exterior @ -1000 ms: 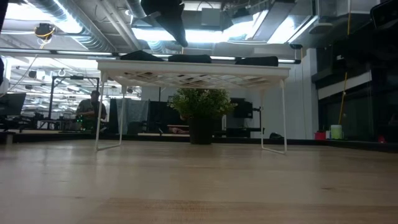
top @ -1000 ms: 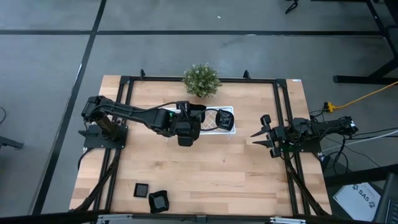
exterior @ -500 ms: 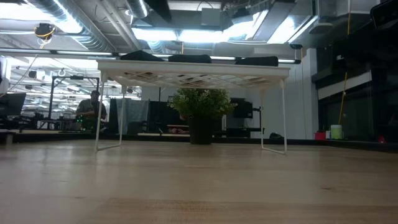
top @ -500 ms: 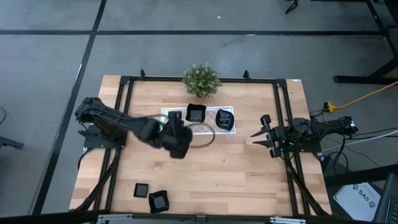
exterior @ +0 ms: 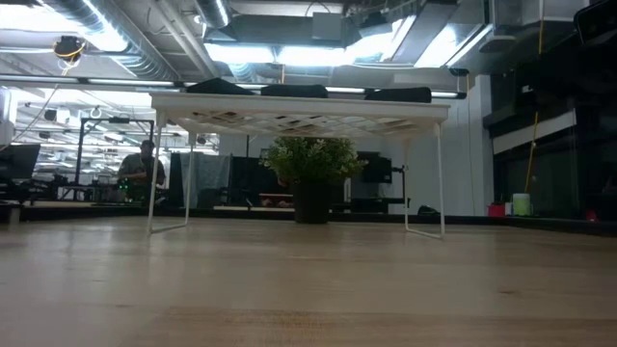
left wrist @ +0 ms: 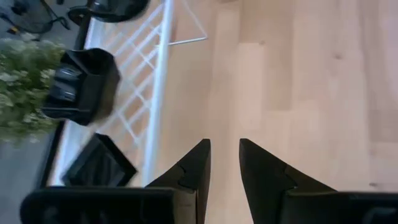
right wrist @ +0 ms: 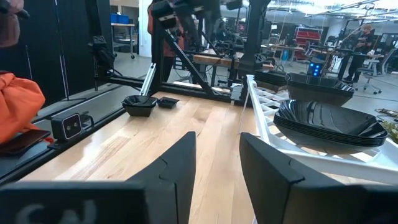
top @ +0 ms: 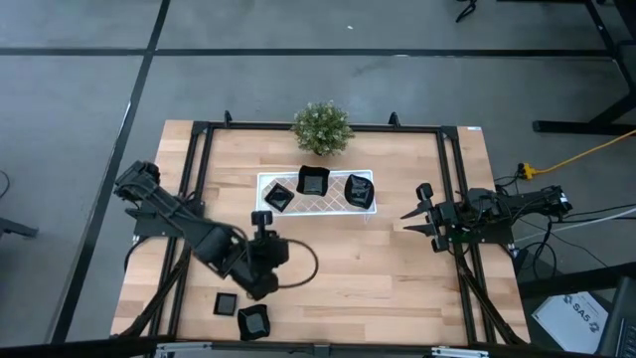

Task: Pick & Place Mini shaped plates
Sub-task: Stack the black square plate on top of the black square plate on the shelf

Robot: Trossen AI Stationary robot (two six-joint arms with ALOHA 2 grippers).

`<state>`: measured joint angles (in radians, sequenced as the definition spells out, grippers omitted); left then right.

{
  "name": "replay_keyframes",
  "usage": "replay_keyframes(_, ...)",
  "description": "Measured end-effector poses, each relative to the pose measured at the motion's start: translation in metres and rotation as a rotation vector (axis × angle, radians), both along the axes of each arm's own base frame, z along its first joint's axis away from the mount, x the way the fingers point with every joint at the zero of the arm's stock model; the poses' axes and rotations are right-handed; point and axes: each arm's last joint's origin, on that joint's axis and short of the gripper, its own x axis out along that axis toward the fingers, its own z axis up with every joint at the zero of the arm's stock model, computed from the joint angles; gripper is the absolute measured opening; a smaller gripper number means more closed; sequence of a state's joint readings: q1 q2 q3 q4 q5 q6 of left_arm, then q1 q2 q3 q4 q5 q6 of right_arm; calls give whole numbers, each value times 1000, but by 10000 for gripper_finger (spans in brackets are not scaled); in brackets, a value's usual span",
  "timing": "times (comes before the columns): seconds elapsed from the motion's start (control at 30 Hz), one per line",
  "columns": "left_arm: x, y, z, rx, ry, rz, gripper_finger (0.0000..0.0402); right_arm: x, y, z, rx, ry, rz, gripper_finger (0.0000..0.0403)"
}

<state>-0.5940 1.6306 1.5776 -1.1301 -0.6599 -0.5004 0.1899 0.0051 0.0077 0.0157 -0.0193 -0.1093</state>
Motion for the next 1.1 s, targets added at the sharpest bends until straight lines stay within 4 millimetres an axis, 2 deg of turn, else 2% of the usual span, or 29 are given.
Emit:
replay_keyframes(0.33, -17, -31, -4, -136, -29, 24, 80, 0, 0, 0, 0, 0, 0, 124)
replay_keyframes(0.6, -12, -54, -33, -207, 81, 43, 80, 0, 0, 0, 0, 0, 0, 124)
replay_keyframes(0.93, -23, -76, -46, -246, 110, 64, 81, 0, 0, 0, 0, 0, 0, 124)
replay_keyframes(1.1, -24, -86, -66, -305, 250, 124, 81, 0, 0, 0, 0, 0, 0, 124)
